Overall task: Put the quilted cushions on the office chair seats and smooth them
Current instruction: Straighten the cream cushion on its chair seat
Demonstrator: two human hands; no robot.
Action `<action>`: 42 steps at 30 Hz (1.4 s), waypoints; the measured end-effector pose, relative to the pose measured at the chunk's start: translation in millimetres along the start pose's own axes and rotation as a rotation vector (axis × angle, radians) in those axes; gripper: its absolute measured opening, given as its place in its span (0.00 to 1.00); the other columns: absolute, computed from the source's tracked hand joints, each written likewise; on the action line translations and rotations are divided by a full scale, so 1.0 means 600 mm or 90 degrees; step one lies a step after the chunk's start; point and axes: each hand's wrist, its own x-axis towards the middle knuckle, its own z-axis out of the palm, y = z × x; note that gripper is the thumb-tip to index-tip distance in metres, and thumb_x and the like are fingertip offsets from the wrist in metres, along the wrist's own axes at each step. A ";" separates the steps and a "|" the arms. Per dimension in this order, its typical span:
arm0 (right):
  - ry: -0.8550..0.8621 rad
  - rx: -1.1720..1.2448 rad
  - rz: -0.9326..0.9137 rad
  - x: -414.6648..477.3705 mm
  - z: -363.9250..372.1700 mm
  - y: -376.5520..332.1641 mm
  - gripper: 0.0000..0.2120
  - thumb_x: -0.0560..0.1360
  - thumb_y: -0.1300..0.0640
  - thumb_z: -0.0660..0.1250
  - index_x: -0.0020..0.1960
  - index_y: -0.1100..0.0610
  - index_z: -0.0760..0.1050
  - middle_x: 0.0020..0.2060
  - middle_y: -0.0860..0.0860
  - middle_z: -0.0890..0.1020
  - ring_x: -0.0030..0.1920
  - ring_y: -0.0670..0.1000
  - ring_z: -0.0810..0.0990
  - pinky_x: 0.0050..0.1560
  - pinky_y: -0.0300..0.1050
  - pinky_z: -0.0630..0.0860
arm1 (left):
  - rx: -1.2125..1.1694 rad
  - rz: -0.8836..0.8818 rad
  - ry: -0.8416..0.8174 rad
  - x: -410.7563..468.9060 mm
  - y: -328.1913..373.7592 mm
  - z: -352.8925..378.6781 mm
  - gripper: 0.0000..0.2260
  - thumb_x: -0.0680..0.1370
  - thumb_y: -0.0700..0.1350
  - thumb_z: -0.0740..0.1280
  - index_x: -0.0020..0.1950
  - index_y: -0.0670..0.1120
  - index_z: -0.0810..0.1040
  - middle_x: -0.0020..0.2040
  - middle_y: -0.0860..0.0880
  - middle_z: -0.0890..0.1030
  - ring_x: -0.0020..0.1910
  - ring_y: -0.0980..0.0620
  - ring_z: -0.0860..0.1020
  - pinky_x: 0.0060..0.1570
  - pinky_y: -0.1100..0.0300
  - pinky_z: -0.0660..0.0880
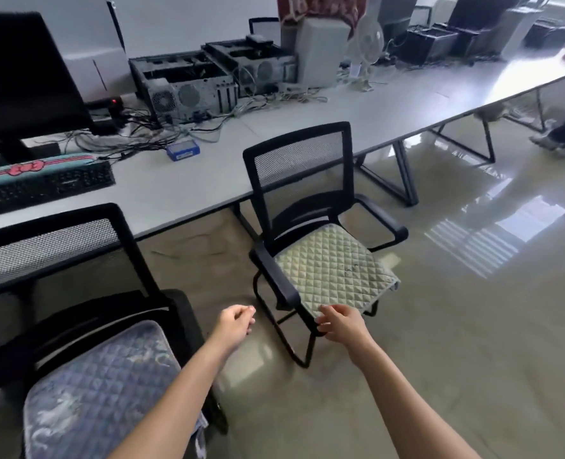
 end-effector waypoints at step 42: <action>-0.155 -0.050 0.008 0.514 -0.422 -0.098 0.09 0.78 0.60 0.60 0.42 0.59 0.77 0.34 0.55 0.80 0.32 0.50 0.77 0.33 0.38 0.73 | -0.070 -0.126 0.169 0.285 0.164 0.512 0.09 0.79 0.47 0.61 0.51 0.44 0.78 0.40 0.48 0.78 0.41 0.50 0.76 0.39 0.58 0.70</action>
